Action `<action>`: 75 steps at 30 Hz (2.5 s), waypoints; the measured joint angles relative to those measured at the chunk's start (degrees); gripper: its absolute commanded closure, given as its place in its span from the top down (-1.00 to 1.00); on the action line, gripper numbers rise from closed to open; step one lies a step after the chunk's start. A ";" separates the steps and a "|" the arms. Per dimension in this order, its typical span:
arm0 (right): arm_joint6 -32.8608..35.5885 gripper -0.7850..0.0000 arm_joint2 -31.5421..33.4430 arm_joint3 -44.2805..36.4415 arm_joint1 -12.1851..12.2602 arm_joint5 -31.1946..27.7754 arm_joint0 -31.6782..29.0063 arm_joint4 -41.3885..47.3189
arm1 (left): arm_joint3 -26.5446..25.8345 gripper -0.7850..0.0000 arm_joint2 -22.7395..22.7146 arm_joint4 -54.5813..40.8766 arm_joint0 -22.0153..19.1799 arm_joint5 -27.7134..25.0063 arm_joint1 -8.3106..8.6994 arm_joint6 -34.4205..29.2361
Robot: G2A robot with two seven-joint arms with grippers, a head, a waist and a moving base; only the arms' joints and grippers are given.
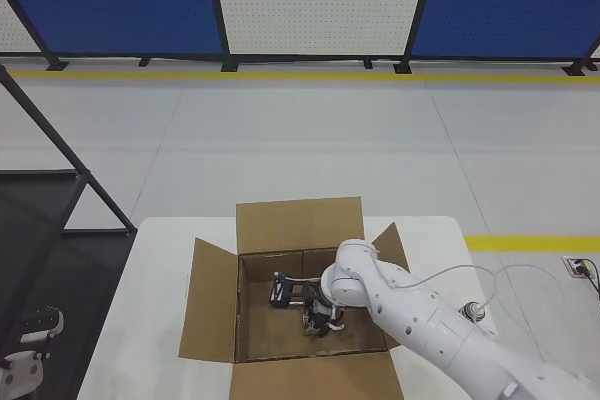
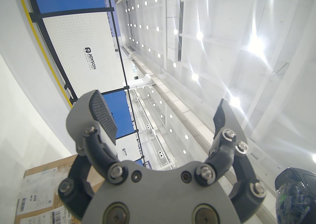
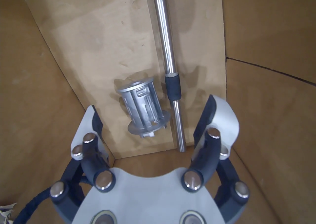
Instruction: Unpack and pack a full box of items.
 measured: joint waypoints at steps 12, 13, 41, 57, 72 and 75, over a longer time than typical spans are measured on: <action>4.70 1.00 12.68 -25.83 8.62 3.32 -6.80 -8.11 | 0.00 1.00 0.00 0.00 0.00 0.00 0.00 0.00; 5.66 1.00 14.63 -29.57 9.75 3.10 -8.35 -8.95 | 0.00 1.00 0.00 0.00 0.00 0.00 0.00 0.00; -29.11 1.00 75.54 -74.86 22.07 -8.82 -59.03 -16.11 | 0.00 1.00 0.00 0.00 0.00 0.00 0.00 0.00; -66.00 1.00 92.73 -58.29 20.72 -11.57 -79.18 -14.09 | 0.00 1.00 0.00 0.00 0.00 0.00 0.00 0.00; -61.44 1.00 88.92 -53.52 20.83 -8.94 -76.86 -16.27 | 0.00 1.00 0.00 0.00 0.00 0.00 0.00 0.00; -58.66 1.00 87.83 -48.81 21.07 -9.08 -74.88 -18.03 | 0.00 1.00 0.00 0.00 0.00 0.00 0.00 0.00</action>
